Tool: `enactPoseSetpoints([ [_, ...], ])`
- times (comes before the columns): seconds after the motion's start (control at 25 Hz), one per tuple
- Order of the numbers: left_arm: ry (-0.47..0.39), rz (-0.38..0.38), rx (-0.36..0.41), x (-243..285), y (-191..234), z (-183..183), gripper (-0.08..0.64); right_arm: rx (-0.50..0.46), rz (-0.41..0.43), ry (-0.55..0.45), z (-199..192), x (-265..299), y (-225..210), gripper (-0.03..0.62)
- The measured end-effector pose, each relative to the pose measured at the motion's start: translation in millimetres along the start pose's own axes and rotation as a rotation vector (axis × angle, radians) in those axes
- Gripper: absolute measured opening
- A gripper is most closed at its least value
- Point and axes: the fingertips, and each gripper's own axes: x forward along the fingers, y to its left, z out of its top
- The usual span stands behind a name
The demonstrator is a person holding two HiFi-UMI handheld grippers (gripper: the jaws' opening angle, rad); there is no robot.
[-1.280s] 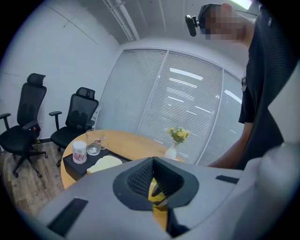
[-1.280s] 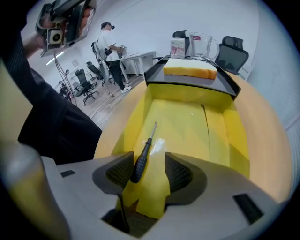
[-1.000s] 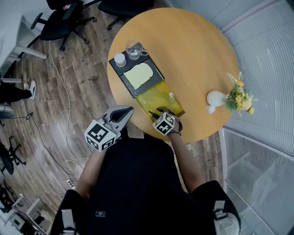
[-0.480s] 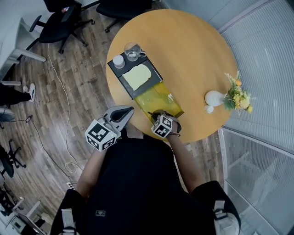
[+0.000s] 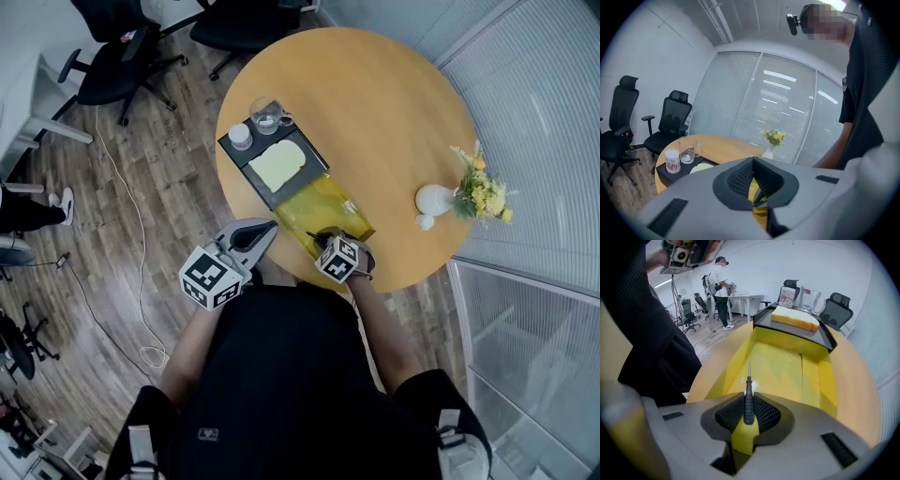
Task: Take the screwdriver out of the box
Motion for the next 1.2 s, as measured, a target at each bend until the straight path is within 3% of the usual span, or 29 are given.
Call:
enactPoseSetpoints([
  [0.6,0.002,-0.109,0.053,23,-11,15,0.006,0.297,-0.132,-0.241,3,-86,-47,0.057],
  [0.76,0.008,-0.142,0.064,30,-13,17,0.006,0.327,-0.185,-0.357,15,-114,-53,0.057],
  [1.04,0.018,-0.187,0.069,35,-19,14,0.006,0.435,-0.193,-0.624,50,-168,-34,0.057],
  [1.2,0.023,-0.205,0.072,36,-24,13,0.006,0.456,-0.226,-0.671,51,-184,-35,0.057],
])
